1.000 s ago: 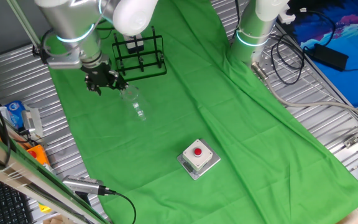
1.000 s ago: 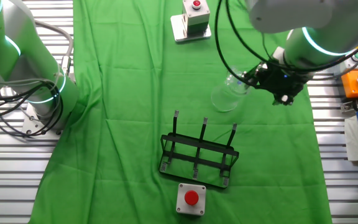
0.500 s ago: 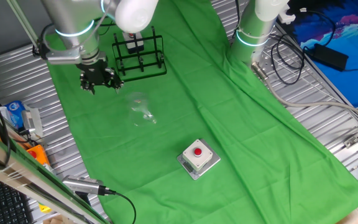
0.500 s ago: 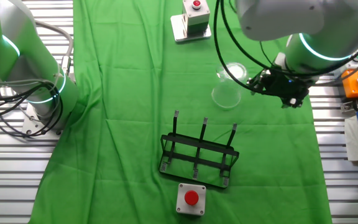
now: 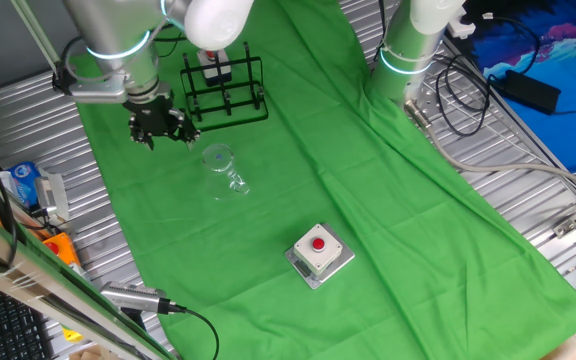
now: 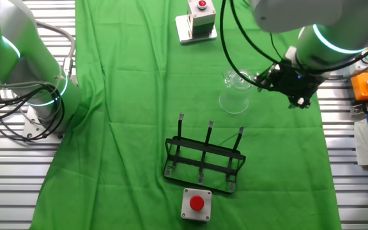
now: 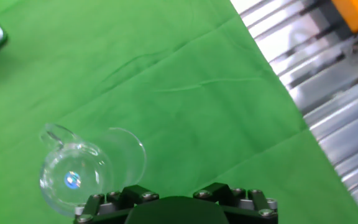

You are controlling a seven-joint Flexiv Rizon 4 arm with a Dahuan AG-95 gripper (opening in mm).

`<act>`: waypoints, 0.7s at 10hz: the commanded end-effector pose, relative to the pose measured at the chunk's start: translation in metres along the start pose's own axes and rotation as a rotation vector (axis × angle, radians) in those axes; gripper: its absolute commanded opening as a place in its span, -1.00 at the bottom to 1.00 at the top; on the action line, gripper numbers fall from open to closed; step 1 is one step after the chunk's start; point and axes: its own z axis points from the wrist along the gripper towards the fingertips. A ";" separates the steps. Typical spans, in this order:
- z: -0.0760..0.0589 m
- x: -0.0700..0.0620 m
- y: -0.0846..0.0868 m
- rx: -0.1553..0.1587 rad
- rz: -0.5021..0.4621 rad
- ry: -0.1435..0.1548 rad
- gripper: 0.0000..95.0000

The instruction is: Take the cup off the cup rack

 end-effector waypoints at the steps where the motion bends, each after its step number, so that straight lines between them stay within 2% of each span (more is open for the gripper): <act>1: 0.001 0.000 0.023 -0.019 0.125 -0.004 1.00; 4: 0.004 -0.003 0.034 -0.030 0.151 -0.003 1.00; 5: 0.010 -0.006 0.046 -0.042 0.199 -0.017 1.00; 7: 0.017 -0.008 0.055 -0.053 0.241 -0.031 1.00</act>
